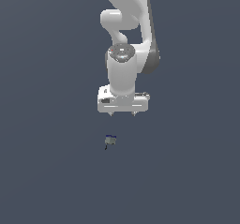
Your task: Pick up the object and move it to a goal position.
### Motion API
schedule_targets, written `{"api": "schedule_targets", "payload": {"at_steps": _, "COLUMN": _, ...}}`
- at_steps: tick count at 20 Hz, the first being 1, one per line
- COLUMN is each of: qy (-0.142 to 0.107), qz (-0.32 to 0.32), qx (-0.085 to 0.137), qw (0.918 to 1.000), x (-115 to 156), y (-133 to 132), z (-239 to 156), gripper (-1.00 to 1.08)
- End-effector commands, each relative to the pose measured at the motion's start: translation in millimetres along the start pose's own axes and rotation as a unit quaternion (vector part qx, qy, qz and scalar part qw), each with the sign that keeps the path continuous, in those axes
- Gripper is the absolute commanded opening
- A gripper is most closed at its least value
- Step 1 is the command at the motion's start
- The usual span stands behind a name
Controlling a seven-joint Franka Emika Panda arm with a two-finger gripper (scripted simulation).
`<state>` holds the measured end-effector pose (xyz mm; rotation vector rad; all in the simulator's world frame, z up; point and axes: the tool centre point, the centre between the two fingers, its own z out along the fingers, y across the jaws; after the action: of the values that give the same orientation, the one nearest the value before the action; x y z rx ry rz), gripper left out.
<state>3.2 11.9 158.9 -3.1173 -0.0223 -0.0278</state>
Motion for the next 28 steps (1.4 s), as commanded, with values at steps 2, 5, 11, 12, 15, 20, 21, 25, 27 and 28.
{"api": "schedule_targets", "payload": {"at_steps": 2, "qy": 0.000, "qz": 0.000, "qx": 0.000, "qw": 1.0000, "x": 0, "y": 0, "z": 0, "gripper": 1.00}}
{"api": "schedule_targets", "payload": {"at_steps": 5, "qy": 0.004, "qz": -0.002, "qx": -0.003, "qw": 1.0000, "x": 3, "y": -1, "z": -5, "gripper": 1.00}}
{"api": "schedule_targets", "payload": {"at_steps": 11, "qy": 0.013, "qz": -0.008, "qx": -0.010, "qw": 0.9998, "x": 8, "y": -5, "z": -18, "gripper": 1.00}}
{"api": "schedule_targets", "payload": {"at_steps": 12, "qy": 0.013, "qz": -0.008, "qx": -0.010, "qw": 0.9998, "x": 8, "y": -5, "z": -18, "gripper": 1.00}}
{"api": "schedule_targets", "payload": {"at_steps": 15, "qy": 0.012, "qz": -0.006, "qx": -0.010, "qw": 0.9999, "x": 8, "y": -5, "z": -16, "gripper": 1.00}}
{"api": "schedule_targets", "payload": {"at_steps": 20, "qy": 0.010, "qz": -0.001, "qx": -0.010, "qw": 0.9999, "x": 16, "y": 1, "z": -8, "gripper": 1.00}}
{"api": "schedule_targets", "payload": {"at_steps": 21, "qy": 0.010, "qz": 0.001, "qx": -0.010, "qw": 0.9999, "x": 18, "y": 3, "z": -5, "gripper": 1.00}}
{"api": "schedule_targets", "payload": {"at_steps": 25, "qy": 0.007, "qz": 0.011, "qx": -0.010, "qw": 0.9999, "x": 29, "y": 12, "z": 10, "gripper": 1.00}}
{"api": "schedule_targets", "payload": {"at_steps": 27, "qy": 0.005, "qz": 0.017, "qx": -0.010, "qw": 0.9998, "x": 36, "y": 18, "z": 19, "gripper": 1.00}}
{"api": "schedule_targets", "payload": {"at_steps": 28, "qy": 0.004, "qz": 0.020, "qx": -0.010, "qw": 0.9997, "x": 40, "y": 21, "z": 25, "gripper": 1.00}}
